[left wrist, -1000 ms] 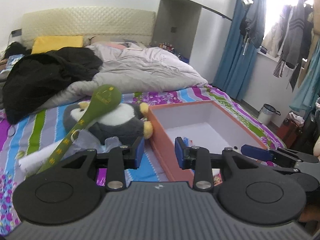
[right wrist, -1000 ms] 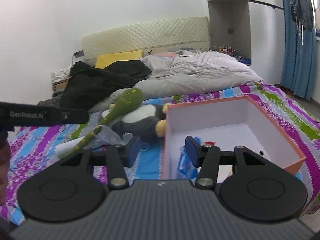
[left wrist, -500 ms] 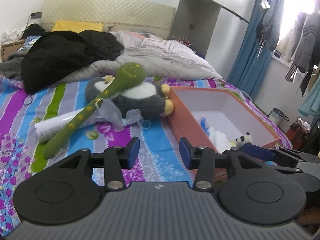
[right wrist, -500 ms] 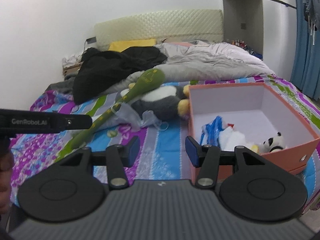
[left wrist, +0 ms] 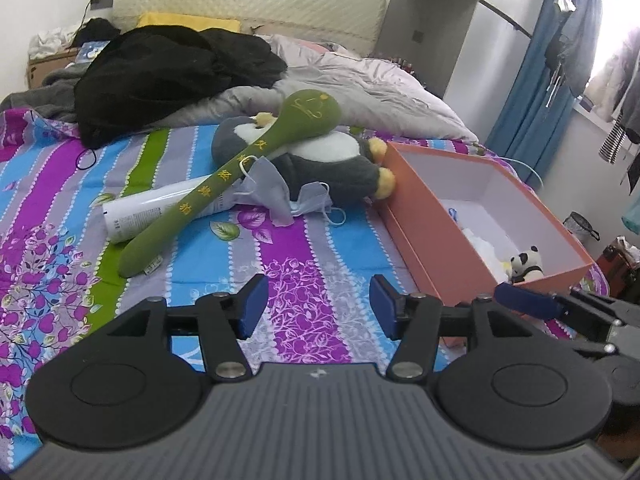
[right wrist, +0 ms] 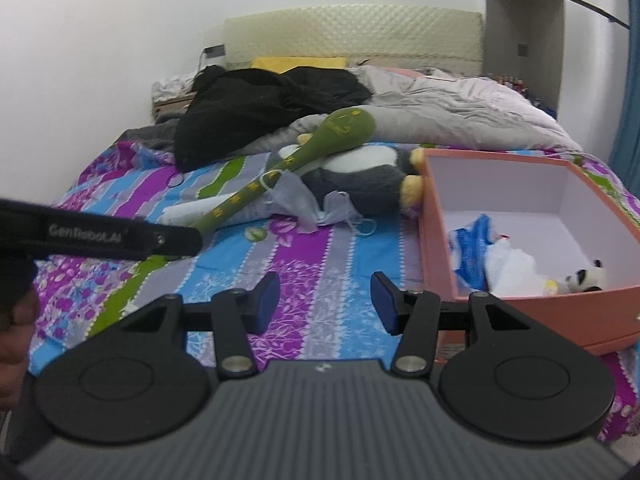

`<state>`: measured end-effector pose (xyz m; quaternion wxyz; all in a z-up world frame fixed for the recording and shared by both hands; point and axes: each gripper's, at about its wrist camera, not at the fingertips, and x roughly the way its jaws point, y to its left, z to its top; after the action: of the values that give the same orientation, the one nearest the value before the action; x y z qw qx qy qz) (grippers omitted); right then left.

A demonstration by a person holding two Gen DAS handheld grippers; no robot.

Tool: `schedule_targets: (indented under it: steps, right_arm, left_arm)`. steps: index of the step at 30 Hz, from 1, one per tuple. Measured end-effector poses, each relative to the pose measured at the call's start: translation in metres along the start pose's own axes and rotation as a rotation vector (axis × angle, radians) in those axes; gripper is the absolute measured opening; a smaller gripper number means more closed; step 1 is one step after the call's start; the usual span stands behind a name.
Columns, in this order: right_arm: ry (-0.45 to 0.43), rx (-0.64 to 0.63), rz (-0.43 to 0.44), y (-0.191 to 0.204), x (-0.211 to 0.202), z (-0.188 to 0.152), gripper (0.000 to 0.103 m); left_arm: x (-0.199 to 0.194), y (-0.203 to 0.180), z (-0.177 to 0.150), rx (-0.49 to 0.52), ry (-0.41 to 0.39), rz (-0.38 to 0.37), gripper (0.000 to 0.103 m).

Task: Organize soft objects
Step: 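Withdraw both tools from the box back toward the toy pile, then grasp the clear plastic cup with left tool while right tool grasps the blue mask loop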

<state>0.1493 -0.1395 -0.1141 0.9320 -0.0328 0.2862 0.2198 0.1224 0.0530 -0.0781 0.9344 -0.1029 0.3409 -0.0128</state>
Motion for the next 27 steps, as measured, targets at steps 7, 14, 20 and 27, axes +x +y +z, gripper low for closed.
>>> schedule_targets:
  steps: [7,14,20,27]
  right_arm:
    - [0.025,-0.026,-0.012,0.004,0.032,-0.006,0.053]
    - [0.037,-0.014,-0.013,-0.007,0.064,-0.002,0.053]
    - [0.058,0.009,0.012,-0.017,0.104,0.01,0.052]
    - [0.091,0.017,0.005,-0.021,0.155,0.018,0.05]
  left_arm:
    - [0.035,0.015,0.002,-0.013,0.03,0.01,0.062]
    - [0.086,0.031,0.006,-0.07,0.041,0.02,0.062]
    - [0.125,0.037,0.018,-0.116,0.03,0.003,0.062]
    - [0.176,0.054,0.024,-0.2,0.058,-0.02,0.061]
